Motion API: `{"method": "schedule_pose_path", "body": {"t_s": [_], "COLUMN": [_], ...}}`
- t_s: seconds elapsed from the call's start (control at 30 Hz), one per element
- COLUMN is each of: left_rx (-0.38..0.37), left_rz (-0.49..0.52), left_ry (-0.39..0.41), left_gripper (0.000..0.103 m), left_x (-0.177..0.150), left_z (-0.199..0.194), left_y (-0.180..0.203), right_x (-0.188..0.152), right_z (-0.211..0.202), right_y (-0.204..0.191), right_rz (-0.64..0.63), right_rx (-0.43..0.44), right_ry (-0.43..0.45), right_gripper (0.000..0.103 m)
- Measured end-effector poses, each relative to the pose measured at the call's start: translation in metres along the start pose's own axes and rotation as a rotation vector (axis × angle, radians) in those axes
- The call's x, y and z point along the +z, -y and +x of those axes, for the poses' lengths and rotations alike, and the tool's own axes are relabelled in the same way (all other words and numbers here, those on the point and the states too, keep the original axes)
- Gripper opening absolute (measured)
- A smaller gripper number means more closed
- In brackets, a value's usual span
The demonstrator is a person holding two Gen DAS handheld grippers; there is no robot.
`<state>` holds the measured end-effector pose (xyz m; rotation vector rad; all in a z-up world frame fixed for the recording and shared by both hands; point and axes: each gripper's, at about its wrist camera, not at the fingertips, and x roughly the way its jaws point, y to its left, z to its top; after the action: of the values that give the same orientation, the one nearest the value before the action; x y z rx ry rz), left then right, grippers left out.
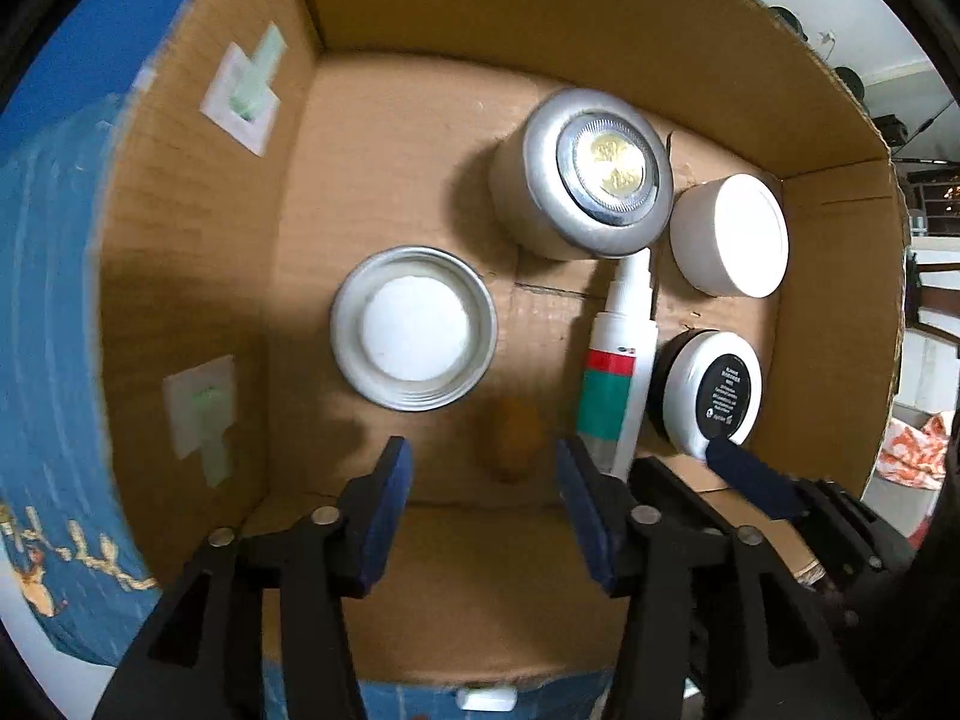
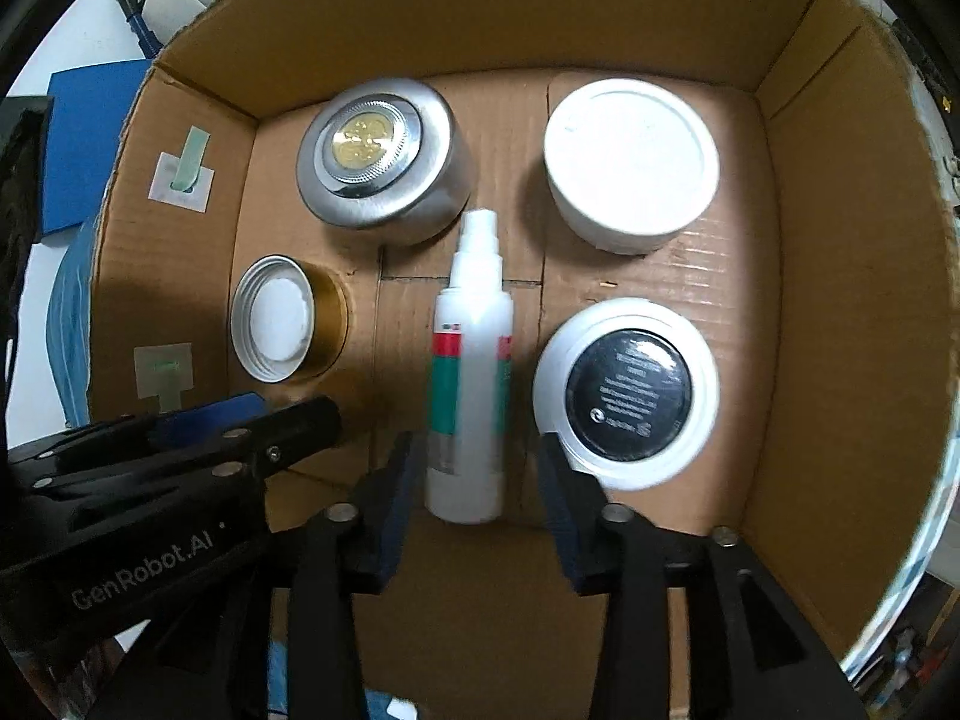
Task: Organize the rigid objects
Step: 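Lower the walnut and spray bottle into the box and open both grippers, then lift both open grippers out of the box back over the bed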
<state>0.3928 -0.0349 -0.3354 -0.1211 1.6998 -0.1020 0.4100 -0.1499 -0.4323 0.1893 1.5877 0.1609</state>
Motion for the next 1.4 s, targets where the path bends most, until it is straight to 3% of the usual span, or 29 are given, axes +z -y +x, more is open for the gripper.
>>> {"method": "schedule_pose_path", "body": {"t_s": [0.07, 0.17, 0.3, 0.43, 0.5, 0.63, 0.7, 0.8, 1.07, 1.23, 1.4], "left_rx": [0.015, 0.022, 0.036, 0.08, 0.083, 0.073, 0.077, 0.088, 0.142, 0.191, 0.232], "left_rz": [0.005, 0.004, 0.002, 0.01, 0.007, 0.005, 0.005, 0.002, -0.01, -0.03, -0.064], "left_ry": [0.025, 0.075, 0.143, 0.2, 0.231, 0.28, 0.307, 0.344, 0.446, 0.436, 0.301], "left_gripper": [0.062, 0.064, 0.088, 0.089, 0.09, 0.1, 0.1, 0.1, 0.1, 0.1, 0.1], "left_x": [-0.007, -0.019, -0.025, -0.041, -0.051, -0.069, -0.081, -0.093, -0.136, -0.174, -0.218], "left_z": [-0.009, -0.027, -0.051, -0.071, -0.085, -0.098, -0.104, -0.105, -0.13, -0.118, -0.06], "left_y": [0.0, -0.003, -0.006, -0.005, -0.006, 0.0, 0.003, 0.012, 0.021, 0.005, -0.041], "right_x": [-0.003, -0.009, -0.019, -0.032, -0.041, -0.052, -0.061, -0.072, -0.103, -0.143, -0.199], "right_z": [-0.007, -0.019, -0.034, -0.049, -0.06, -0.074, -0.086, -0.101, -0.134, -0.125, -0.065], "right_y": [0.0, 0.0, 0.001, 0.0, 0.002, 0.003, 0.006, 0.009, 0.013, 0.014, 0.006], "right_rz": [0.002, 0.002, 0.004, 0.007, 0.009, 0.005, 0.004, 0.003, -0.028, -0.03, 0.028], "right_rx": [-0.005, -0.029, -0.064, -0.087, -0.091, -0.112, -0.114, -0.135, -0.136, -0.128, -0.062], "right_ry": [0.013, 0.035, 0.062, 0.09, 0.111, 0.142, 0.164, 0.213, 0.285, 0.233, 0.056], "right_gripper": [0.053, 0.053, 0.06, 0.062, 0.069, 0.075, 0.09, 0.099, 0.1, 0.1, 0.1]}}
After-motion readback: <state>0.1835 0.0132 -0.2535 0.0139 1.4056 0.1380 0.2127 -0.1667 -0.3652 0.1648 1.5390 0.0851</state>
